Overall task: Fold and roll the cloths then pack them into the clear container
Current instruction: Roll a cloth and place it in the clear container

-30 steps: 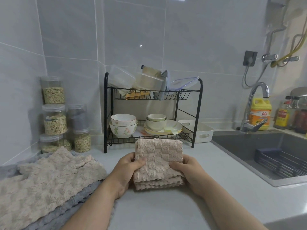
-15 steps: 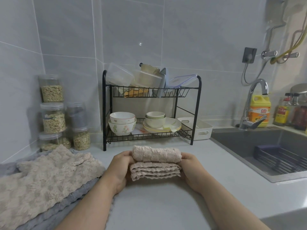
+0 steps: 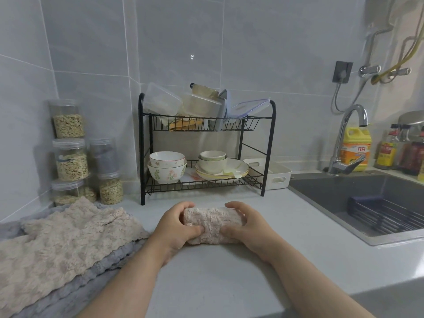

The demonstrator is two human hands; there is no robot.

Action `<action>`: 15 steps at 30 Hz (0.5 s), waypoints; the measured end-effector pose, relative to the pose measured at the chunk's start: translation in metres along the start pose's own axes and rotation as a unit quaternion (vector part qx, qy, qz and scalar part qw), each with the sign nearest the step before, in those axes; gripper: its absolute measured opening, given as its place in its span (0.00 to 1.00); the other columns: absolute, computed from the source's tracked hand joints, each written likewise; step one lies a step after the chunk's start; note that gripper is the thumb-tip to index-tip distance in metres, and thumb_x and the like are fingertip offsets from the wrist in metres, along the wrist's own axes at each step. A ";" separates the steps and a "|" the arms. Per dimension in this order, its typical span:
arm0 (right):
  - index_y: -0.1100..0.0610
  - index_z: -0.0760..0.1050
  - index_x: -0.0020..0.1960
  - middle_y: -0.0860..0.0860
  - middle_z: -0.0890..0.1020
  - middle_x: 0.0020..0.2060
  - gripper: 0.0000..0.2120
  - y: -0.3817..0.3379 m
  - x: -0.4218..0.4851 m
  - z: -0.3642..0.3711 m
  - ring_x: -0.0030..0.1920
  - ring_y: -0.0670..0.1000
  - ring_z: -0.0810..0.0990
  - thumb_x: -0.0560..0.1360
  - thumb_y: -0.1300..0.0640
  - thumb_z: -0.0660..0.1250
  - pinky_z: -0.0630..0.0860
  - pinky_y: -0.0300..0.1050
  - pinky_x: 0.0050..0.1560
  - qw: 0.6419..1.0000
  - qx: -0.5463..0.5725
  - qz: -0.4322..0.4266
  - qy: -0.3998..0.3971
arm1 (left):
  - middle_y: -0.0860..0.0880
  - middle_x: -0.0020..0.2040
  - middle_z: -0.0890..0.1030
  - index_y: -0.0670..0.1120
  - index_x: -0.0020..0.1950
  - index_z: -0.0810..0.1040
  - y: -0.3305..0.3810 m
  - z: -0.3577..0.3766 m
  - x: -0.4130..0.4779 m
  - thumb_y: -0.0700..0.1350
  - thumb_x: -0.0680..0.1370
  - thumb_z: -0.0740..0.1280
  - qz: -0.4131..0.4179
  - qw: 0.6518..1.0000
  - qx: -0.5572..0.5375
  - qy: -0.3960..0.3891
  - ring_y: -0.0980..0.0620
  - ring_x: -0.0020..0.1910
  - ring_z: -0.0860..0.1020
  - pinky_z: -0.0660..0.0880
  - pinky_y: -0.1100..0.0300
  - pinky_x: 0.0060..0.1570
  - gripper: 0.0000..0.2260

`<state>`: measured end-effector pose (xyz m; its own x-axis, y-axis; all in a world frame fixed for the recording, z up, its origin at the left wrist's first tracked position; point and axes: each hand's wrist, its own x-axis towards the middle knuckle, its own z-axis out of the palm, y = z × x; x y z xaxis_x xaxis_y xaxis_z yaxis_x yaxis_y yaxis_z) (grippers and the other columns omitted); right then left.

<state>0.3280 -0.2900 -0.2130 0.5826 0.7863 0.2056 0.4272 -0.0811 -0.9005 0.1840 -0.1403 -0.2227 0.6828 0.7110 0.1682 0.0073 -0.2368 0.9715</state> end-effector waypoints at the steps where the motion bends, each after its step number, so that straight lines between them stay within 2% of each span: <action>1: 0.51 0.74 0.61 0.44 0.78 0.44 0.24 -0.001 0.000 0.000 0.35 0.31 0.76 0.69 0.64 0.76 0.70 0.24 0.37 1.000 -0.015 -0.003 -0.006 | 0.44 0.50 0.81 0.51 0.60 0.76 0.001 0.000 -0.002 0.33 0.66 0.77 0.000 1.000 0.014 -0.018 0.50 0.45 0.81 0.80 0.60 0.42 0.26; 4: 0.49 0.75 0.57 0.44 0.79 0.44 0.20 0.001 0.002 -0.001 0.35 0.32 0.76 0.70 0.64 0.75 0.71 0.26 0.38 0.999 -0.048 -0.005 0.001 | 0.45 0.51 0.81 0.53 0.58 0.75 0.000 -0.002 -0.001 0.33 0.66 0.77 0.005 0.997 0.057 -0.042 0.50 0.47 0.81 0.79 0.60 0.42 0.26; 6: 0.50 0.75 0.55 0.45 0.80 0.43 0.18 0.002 0.004 -0.001 0.34 0.33 0.76 0.70 0.65 0.74 0.72 0.27 0.37 0.999 -0.042 -0.007 0.017 | 0.44 0.52 0.80 0.51 0.55 0.75 0.001 -0.002 0.000 0.30 0.67 0.75 0.007 0.999 0.045 -0.021 0.50 0.46 0.80 0.79 0.60 0.42 0.23; 8: 0.51 0.76 0.55 0.46 0.81 0.42 0.18 0.002 0.006 -0.001 0.34 0.35 0.77 0.70 0.65 0.74 0.74 0.29 0.37 0.999 -0.024 -0.006 0.032 | 0.42 0.51 0.80 0.48 0.53 0.74 0.002 -0.001 0.003 0.28 0.68 0.73 0.006 0.999 0.036 0.016 0.49 0.46 0.79 0.80 0.55 0.43 0.20; 12: 0.44 0.74 0.55 0.51 0.79 0.51 0.20 0.005 0.010 -0.001 0.47 0.50 0.81 0.69 0.59 0.77 0.80 0.44 0.48 0.998 0.007 0.022 0.053 | 0.41 0.49 0.80 0.45 0.52 0.75 0.000 -0.003 0.005 0.31 0.70 0.74 -0.003 0.999 0.031 0.044 0.45 0.46 0.80 0.79 0.43 0.50 0.16; 13: 0.44 0.73 0.57 0.51 0.78 0.53 0.21 0.005 0.009 -0.001 0.49 0.52 0.80 0.69 0.58 0.77 0.80 0.44 0.48 0.998 0.018 0.031 0.053 | 0.42 0.49 0.80 0.46 0.51 0.75 0.000 -0.003 0.004 0.33 0.70 0.74 -0.006 0.998 0.031 0.046 0.43 0.48 0.80 0.79 0.42 0.51 0.16; 15: 0.44 0.72 0.59 0.50 0.75 0.54 0.22 0.005 0.006 0.000 0.50 0.51 0.80 0.70 0.57 0.76 0.78 0.38 0.45 0.997 0.032 0.033 0.057 | 0.44 0.49 0.80 0.49 0.51 0.74 0.003 -0.003 0.000 0.35 0.71 0.74 -0.010 0.998 0.036 0.047 0.43 0.50 0.80 0.79 0.45 0.52 0.15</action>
<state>0.3336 -0.2857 -0.2159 0.6848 0.7050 0.1841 0.3423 -0.0882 -0.9354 0.1818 -0.1392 -0.2198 0.6101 0.7744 0.1677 0.0742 -0.2665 0.9610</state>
